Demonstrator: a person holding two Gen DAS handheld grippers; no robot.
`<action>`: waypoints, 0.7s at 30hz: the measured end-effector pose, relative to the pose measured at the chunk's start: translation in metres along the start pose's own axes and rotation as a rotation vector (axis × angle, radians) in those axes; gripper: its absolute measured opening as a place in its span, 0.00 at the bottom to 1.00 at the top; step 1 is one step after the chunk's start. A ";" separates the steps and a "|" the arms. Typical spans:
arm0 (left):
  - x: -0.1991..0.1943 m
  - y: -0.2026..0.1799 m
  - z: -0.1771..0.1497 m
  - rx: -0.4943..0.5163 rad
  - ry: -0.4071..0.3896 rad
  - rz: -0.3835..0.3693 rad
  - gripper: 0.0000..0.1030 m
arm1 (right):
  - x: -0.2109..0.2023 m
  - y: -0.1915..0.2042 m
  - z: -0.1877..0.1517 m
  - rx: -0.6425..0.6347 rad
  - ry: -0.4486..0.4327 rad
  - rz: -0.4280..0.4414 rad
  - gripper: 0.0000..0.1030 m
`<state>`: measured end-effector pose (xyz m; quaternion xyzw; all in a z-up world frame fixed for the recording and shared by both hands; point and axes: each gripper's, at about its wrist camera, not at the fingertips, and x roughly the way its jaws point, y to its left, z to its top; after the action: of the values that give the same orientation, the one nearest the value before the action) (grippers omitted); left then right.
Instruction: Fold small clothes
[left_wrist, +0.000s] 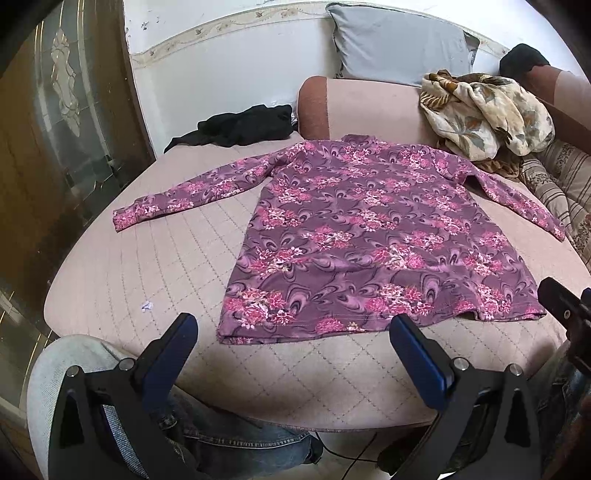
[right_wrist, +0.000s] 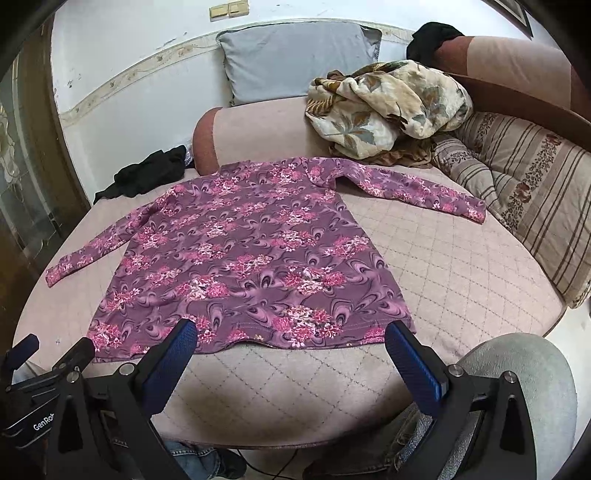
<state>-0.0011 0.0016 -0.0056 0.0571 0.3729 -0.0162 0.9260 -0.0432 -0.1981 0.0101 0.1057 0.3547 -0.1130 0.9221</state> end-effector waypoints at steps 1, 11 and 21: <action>0.001 0.000 0.000 -0.001 0.004 -0.001 1.00 | 0.000 0.001 0.000 -0.005 -0.001 0.001 1.00; -0.006 0.004 0.009 -0.021 -0.025 0.003 1.00 | -0.002 -0.006 0.005 0.028 -0.002 0.020 1.00; -0.036 0.007 0.072 -0.084 -0.165 -0.107 1.00 | -0.026 -0.020 0.063 0.097 -0.087 0.171 0.98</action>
<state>0.0232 -0.0008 0.0714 -0.0030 0.2983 -0.0546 0.9529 -0.0279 -0.2312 0.0714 0.1750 0.2979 -0.0554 0.9368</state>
